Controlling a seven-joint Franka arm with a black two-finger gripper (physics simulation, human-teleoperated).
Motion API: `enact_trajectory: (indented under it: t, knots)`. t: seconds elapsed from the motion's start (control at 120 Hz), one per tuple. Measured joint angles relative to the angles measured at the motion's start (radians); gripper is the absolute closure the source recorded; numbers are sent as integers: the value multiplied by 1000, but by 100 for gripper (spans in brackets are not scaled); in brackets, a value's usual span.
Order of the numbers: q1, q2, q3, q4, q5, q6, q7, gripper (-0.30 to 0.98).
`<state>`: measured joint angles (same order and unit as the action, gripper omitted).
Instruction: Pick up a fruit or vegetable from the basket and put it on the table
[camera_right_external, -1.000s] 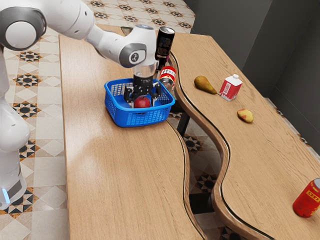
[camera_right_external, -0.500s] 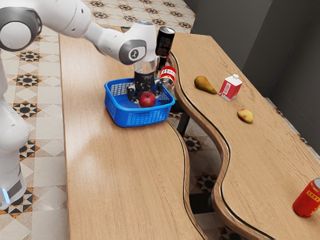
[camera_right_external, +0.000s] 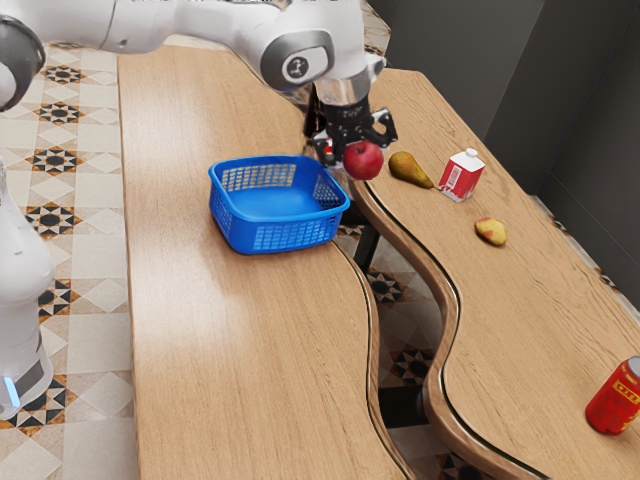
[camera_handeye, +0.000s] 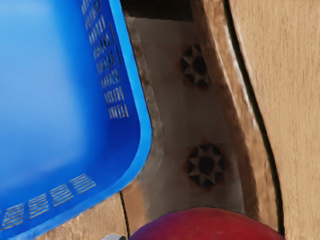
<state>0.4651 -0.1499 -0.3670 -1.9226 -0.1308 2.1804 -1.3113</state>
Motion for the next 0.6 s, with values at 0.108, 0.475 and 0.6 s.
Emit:
enact_trajectory:
  t: [0.108, 0.475, 0.6]
  knots:
    - [-75, 136, -30, 137, 92, -2, -37, 52]
    - [-318, 152, 2, 129, 137, 34, -108, 7]
    - [-416, 106, 54, 371, 94, -203, -285, 3]
